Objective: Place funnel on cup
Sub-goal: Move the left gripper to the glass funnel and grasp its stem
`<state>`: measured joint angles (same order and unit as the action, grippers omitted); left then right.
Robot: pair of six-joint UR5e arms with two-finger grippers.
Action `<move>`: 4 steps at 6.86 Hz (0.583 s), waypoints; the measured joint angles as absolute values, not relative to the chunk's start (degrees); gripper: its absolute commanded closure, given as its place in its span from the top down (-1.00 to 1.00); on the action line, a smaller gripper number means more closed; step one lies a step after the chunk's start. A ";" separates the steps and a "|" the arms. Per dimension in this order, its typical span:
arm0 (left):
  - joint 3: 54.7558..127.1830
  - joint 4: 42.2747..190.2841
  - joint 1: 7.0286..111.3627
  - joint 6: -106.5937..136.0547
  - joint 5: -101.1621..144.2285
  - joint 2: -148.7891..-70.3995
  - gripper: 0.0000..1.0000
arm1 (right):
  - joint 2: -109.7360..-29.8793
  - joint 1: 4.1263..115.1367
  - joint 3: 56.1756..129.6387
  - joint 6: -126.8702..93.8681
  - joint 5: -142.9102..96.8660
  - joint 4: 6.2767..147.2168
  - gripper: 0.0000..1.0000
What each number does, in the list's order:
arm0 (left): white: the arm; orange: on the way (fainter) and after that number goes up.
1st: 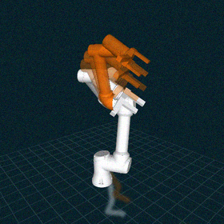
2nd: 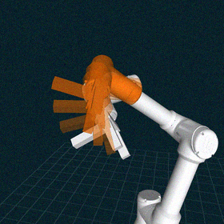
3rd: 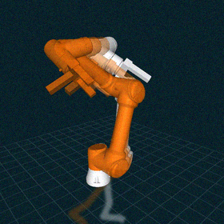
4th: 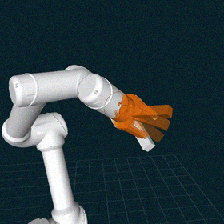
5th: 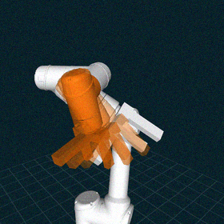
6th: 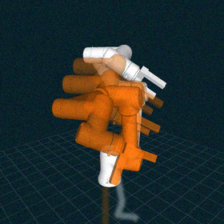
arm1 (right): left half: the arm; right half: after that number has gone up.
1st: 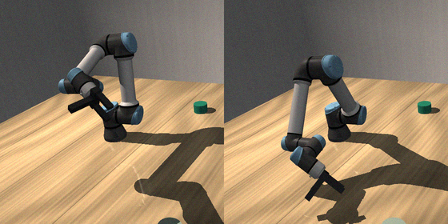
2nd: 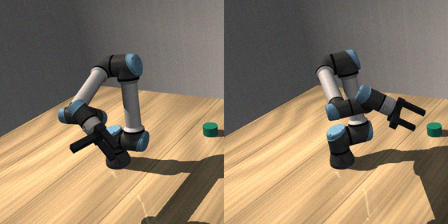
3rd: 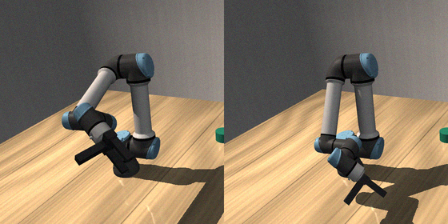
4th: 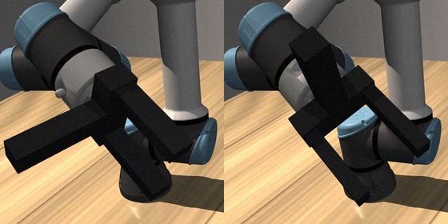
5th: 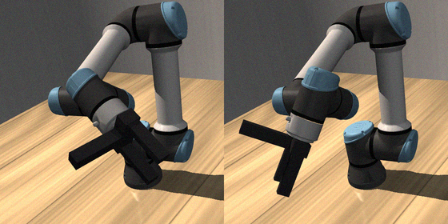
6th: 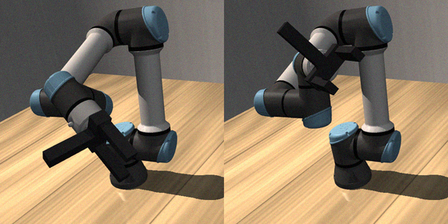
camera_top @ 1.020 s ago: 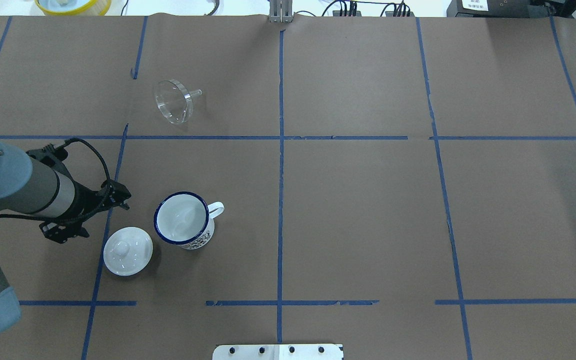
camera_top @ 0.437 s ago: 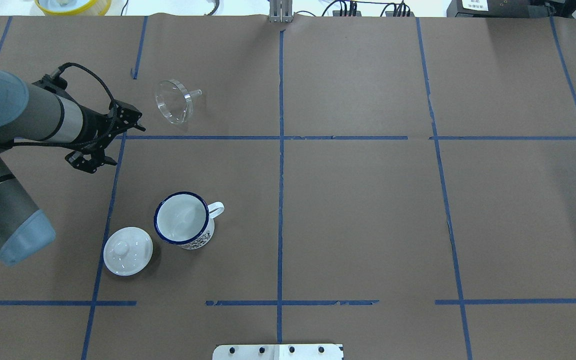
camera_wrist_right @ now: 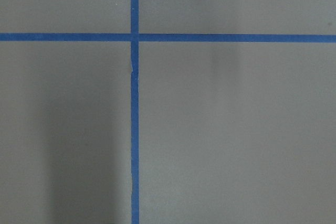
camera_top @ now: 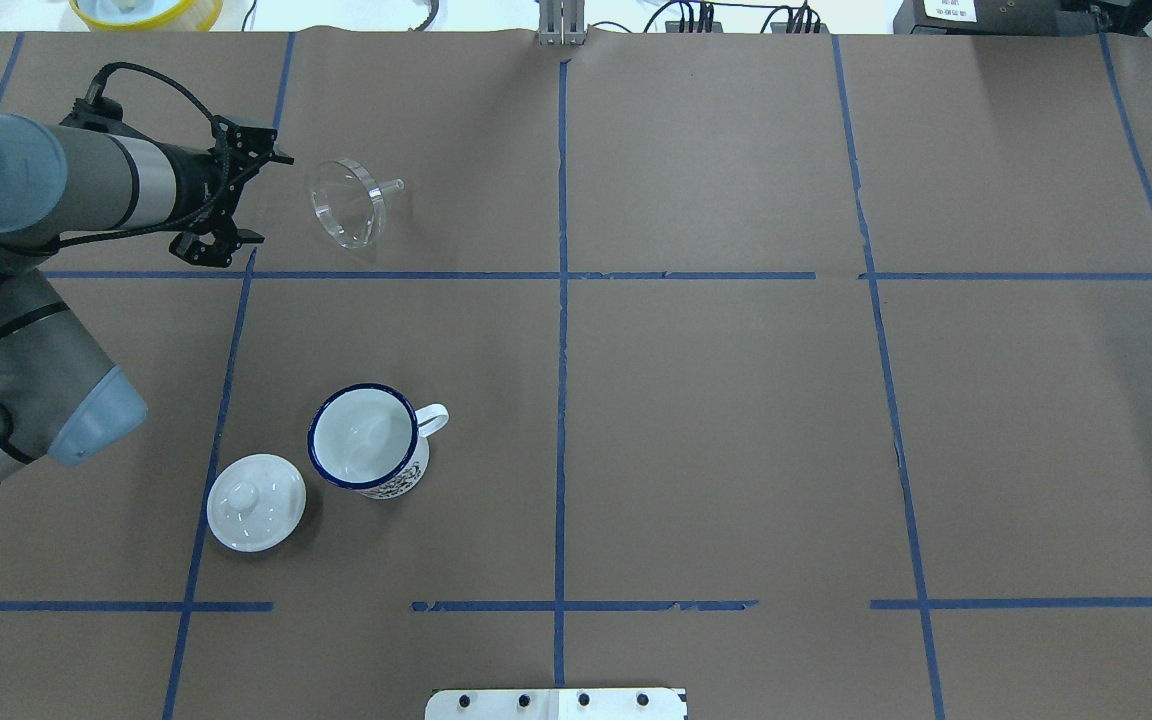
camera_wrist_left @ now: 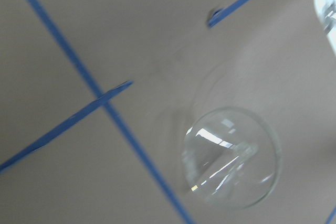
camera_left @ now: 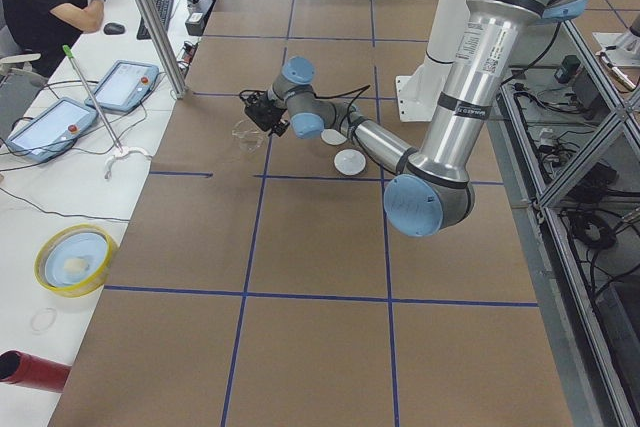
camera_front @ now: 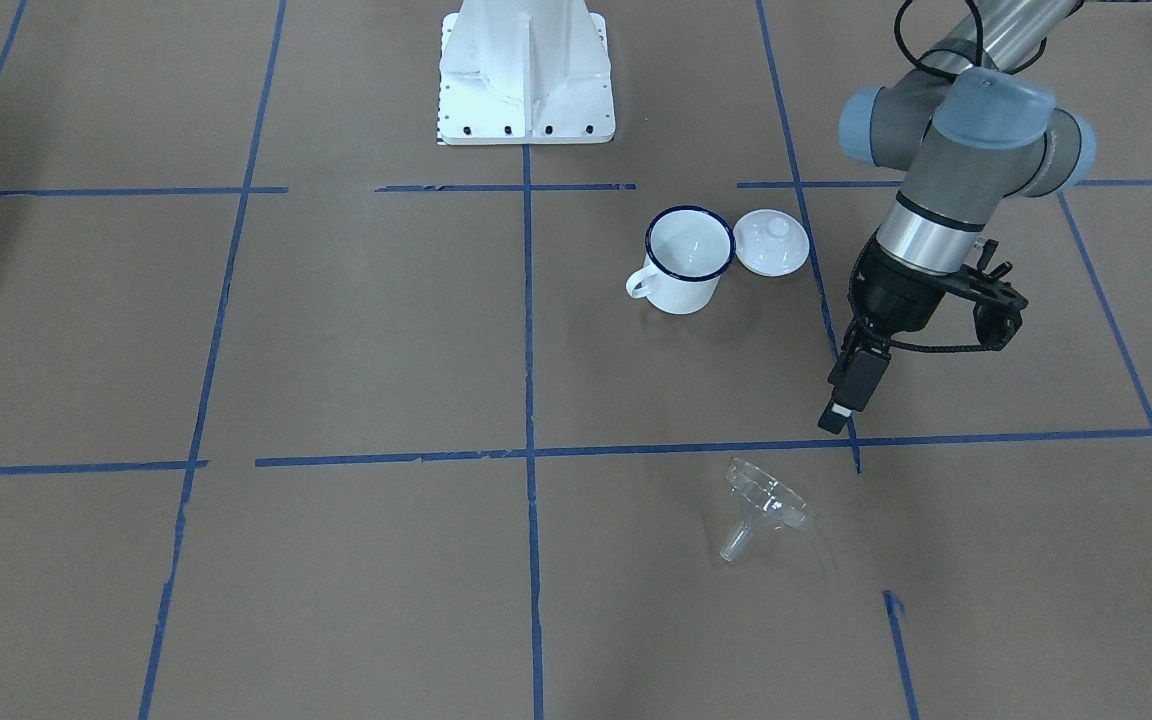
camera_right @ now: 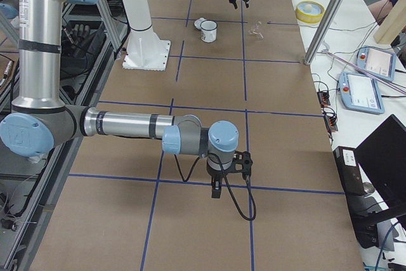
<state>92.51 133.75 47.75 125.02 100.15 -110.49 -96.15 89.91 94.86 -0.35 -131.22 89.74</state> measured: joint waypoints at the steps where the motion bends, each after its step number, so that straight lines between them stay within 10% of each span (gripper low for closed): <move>1: 88.58 139.10 47.72 126.57 98.38 -111.75 0.84 | -96.15 89.91 94.88 -0.35 -131.22 89.74 1.00; 4: 83.56 142.42 46.46 128.76 96.71 -115.63 0.75 | -96.15 89.91 94.89 -0.35 -131.22 89.74 1.00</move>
<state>83.56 142.42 46.46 128.76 96.71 -115.63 -96.15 89.91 94.89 -0.35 -131.22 89.74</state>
